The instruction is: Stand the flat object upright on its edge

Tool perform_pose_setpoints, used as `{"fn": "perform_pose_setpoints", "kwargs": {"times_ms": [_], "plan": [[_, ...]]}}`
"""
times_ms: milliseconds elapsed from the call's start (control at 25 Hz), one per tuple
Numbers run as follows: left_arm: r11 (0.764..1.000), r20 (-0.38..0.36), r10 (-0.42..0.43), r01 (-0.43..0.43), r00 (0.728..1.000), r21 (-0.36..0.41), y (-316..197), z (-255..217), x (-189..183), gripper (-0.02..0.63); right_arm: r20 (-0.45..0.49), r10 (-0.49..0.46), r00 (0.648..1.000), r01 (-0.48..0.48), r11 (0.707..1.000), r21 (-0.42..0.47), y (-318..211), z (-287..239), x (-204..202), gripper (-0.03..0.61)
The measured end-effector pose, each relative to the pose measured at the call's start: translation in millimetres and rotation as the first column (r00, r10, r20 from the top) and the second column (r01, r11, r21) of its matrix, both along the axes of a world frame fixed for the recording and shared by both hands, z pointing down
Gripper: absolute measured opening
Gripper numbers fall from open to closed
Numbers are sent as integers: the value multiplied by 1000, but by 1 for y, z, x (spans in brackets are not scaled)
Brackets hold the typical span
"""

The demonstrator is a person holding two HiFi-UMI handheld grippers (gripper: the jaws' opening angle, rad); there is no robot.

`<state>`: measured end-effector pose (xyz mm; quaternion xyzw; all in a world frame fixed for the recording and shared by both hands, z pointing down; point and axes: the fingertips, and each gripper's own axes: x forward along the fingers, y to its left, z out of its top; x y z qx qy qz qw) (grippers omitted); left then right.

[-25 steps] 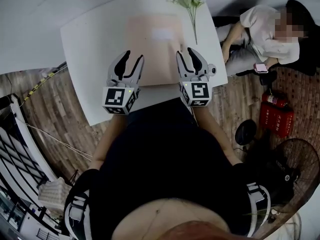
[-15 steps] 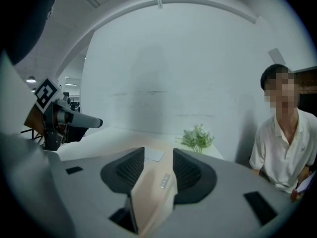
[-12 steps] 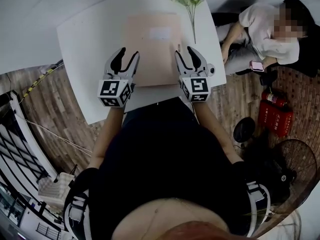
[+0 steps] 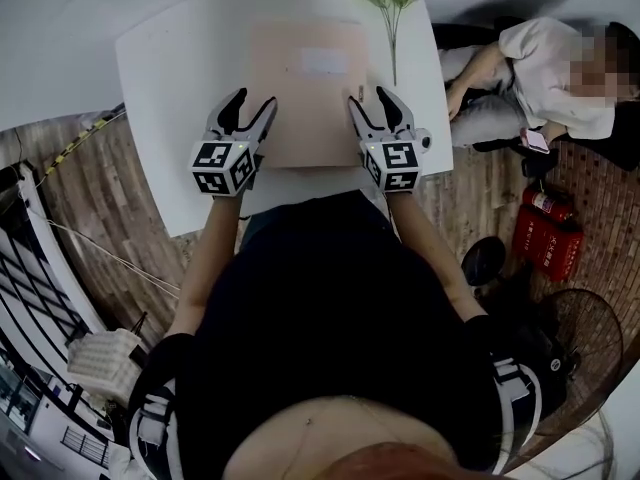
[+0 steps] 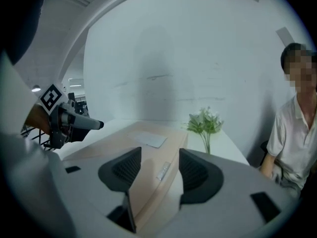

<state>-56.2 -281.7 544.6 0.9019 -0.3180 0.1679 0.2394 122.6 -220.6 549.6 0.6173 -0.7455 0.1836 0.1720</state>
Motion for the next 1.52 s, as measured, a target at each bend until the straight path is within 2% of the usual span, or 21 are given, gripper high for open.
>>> {"fn": "perform_pose_setpoints", "kwargs": {"times_ms": [360,720,880,1080,1280,1520], "plan": [[980,-32,-13,6,999,-198,-3,29,-8,288,125,34,992,-20,993,-114,5,24,6,239],[928,-44,11,-27,999,-371,2,56,-12,325,301,71,951,-8,979,-206,4,38,2,267],[905,-73,1,-32,997,-423,1,62,-12,330,400,97,911,8,968,-252,6,45,1,275],[871,-114,12,-67,993,-487,2,65,-8,333,481,109,870,42,955,-293,9,52,-2,281],[856,-121,36,-93,992,-509,5,65,-6,333,515,117,849,67,944,-325,12,56,-5,282],[826,-140,36,-109,990,-554,6,70,-5,333,555,154,818,77,925,-371,14,66,-6,282]]}}
